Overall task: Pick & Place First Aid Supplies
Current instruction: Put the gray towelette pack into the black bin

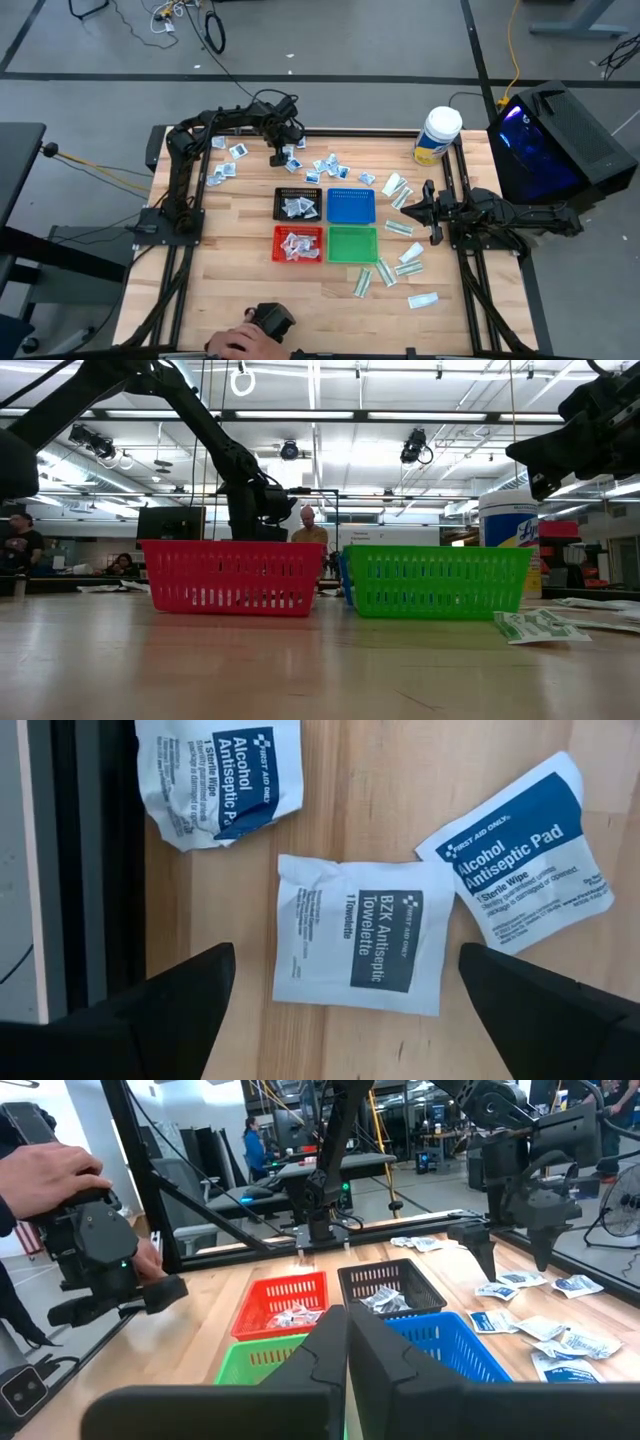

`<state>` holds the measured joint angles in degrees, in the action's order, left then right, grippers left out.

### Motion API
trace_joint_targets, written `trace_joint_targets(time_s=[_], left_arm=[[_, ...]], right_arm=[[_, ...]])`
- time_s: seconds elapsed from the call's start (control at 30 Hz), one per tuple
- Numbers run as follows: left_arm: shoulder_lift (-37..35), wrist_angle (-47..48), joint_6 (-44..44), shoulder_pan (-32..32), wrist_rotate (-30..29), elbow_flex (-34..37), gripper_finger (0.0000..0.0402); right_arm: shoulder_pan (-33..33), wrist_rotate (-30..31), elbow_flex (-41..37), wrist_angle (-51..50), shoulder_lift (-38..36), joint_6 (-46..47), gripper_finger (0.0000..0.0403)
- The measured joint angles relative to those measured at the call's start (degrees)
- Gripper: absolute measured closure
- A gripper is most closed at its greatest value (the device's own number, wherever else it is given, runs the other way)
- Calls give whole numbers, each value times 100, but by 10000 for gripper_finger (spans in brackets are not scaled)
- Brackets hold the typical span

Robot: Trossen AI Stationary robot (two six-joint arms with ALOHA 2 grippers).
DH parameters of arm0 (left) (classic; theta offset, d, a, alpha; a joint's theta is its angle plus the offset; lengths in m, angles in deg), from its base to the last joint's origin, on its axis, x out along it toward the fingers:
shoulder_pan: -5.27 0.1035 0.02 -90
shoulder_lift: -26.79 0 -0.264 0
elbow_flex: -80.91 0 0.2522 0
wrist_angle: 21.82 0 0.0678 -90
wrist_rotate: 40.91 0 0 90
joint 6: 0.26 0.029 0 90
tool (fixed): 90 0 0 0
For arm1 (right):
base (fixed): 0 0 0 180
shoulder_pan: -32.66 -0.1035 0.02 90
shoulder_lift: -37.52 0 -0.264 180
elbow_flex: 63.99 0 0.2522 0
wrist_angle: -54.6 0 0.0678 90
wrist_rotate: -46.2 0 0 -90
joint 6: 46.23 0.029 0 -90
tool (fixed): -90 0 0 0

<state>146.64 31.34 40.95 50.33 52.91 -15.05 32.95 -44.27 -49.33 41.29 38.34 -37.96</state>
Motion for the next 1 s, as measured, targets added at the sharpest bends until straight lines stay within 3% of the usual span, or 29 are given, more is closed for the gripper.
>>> trace_joint_targets(time_s=[0.5,1.0], left_arm=[[9,72,4,-33,28,7,112],[13,13,0,-33,20,9,122]], right_arm=[[-2,0,-1,0,0,2,385],[-1,-1,0,0,0,1,385]])
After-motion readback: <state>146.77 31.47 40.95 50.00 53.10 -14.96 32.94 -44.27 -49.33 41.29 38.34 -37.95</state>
